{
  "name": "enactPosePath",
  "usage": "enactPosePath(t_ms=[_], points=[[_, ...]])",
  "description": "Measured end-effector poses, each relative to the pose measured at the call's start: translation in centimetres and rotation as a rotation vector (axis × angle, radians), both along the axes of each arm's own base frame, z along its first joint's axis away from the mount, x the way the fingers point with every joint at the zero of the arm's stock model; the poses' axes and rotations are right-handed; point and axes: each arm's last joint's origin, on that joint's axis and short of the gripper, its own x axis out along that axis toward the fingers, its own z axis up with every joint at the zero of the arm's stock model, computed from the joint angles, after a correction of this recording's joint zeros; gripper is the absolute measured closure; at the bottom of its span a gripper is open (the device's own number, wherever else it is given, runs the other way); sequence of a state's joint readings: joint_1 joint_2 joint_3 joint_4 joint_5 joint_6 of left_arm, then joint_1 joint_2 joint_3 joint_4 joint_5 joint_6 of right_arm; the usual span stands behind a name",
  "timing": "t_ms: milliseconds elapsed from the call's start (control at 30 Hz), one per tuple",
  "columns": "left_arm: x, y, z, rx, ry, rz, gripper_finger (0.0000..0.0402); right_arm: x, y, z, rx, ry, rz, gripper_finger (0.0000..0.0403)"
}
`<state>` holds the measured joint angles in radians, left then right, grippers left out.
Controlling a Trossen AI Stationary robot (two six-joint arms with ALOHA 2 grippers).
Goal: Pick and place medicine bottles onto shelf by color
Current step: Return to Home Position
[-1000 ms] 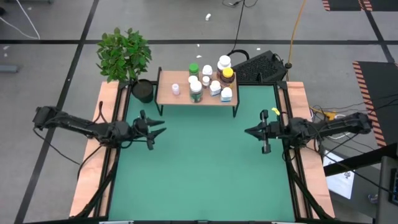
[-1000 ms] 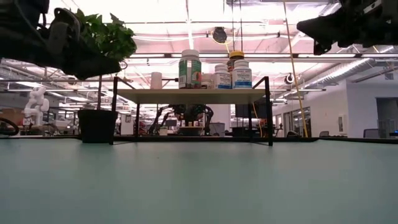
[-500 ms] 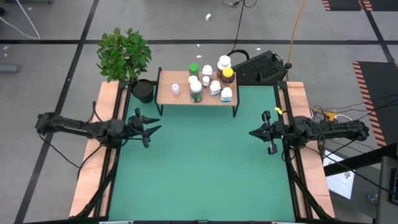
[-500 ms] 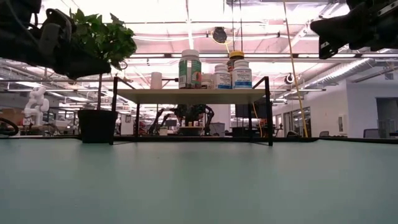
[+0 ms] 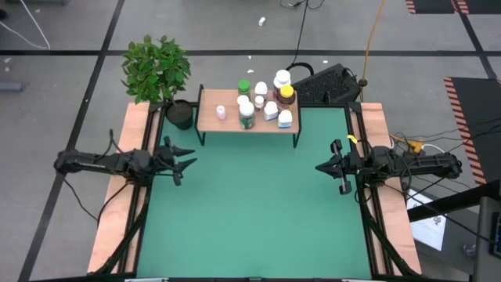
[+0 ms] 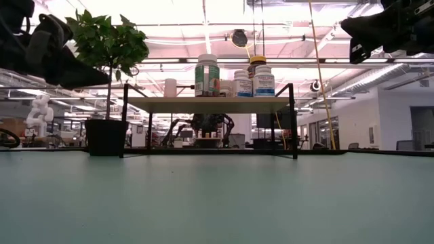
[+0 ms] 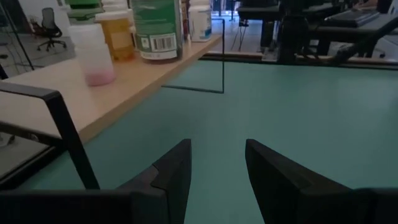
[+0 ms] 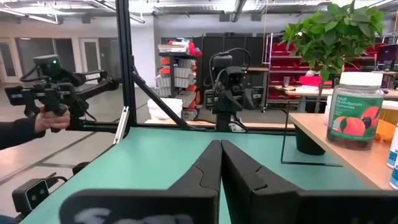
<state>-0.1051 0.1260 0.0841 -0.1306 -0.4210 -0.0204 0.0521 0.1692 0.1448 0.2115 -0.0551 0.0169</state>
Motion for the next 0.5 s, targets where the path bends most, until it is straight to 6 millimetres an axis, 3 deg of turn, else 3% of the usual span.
enactPosePath(t_ms=[300, 400, 500], points=[[-0.85, 0.09, 0.72, -0.025, 0.053, 0.006, 0.025, 0.0, 0.0, -0.04, -0.031, 0.001, -0.005, 0.0401], [-0.81, -0.08, 0.95, -0.028, 0.027, -0.048, 0.025, 0.0, -0.11, 0.09, -0.091, -0.018, -0.05, 0.0401], [-0.29, -0.21, 0.21, -0.008, -0.051, -0.07, 0.025, -0.05, -0.36, 0.51, -0.041, -0.055, -0.13, 0.0401]])
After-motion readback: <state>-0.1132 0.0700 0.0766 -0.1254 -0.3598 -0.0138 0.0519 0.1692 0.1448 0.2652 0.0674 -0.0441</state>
